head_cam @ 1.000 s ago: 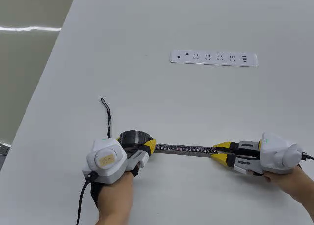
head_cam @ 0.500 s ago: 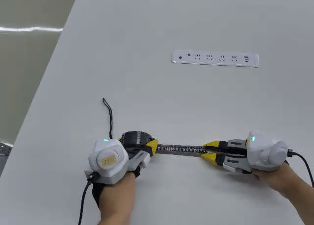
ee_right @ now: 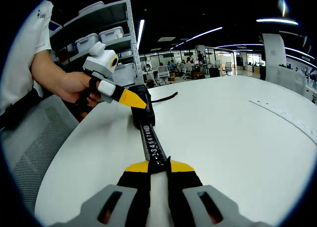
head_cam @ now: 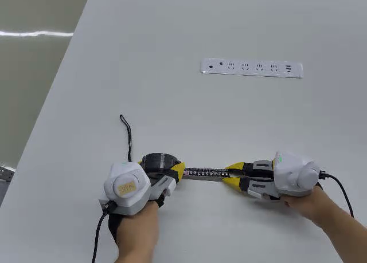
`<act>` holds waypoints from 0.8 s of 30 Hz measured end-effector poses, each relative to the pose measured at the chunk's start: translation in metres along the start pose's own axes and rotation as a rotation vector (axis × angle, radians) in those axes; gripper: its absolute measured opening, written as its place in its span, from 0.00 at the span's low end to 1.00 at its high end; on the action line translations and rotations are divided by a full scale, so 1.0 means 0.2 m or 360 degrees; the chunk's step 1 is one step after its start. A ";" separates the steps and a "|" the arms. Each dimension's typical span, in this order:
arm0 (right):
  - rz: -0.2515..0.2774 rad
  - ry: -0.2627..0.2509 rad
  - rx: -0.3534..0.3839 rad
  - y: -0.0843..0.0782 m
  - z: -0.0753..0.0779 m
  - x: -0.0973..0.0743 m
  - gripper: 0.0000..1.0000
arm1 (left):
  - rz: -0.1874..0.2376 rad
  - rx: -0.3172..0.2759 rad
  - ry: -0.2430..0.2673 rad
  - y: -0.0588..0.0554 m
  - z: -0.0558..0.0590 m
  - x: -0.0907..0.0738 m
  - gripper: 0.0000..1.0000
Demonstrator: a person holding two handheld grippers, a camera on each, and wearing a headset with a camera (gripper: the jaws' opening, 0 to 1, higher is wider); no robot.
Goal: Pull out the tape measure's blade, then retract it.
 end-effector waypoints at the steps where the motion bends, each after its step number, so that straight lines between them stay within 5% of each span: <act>1: 0.0001 0.0001 0.0003 0.00 0.00 0.01 0.10 | 0.0001 0.0000 0.0000 0.00 0.00 0.00 0.59; 24: -0.0021 0.0042 -0.0003 0.06 0.00 0.17 0.11 | 0.0001 -0.0004 0.0001 0.01 0.00 0.00 0.59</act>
Point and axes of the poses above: the centre of the closed fingertips' face, and the gripper's own axes: x roughly forward along the fingers, z roughly to its right, y roughly out of its top, the point moved 9 cm from there along -x, roughly backward along the fingers, and after that the axes turned 10 degrees about z, right-handed, at the moved point
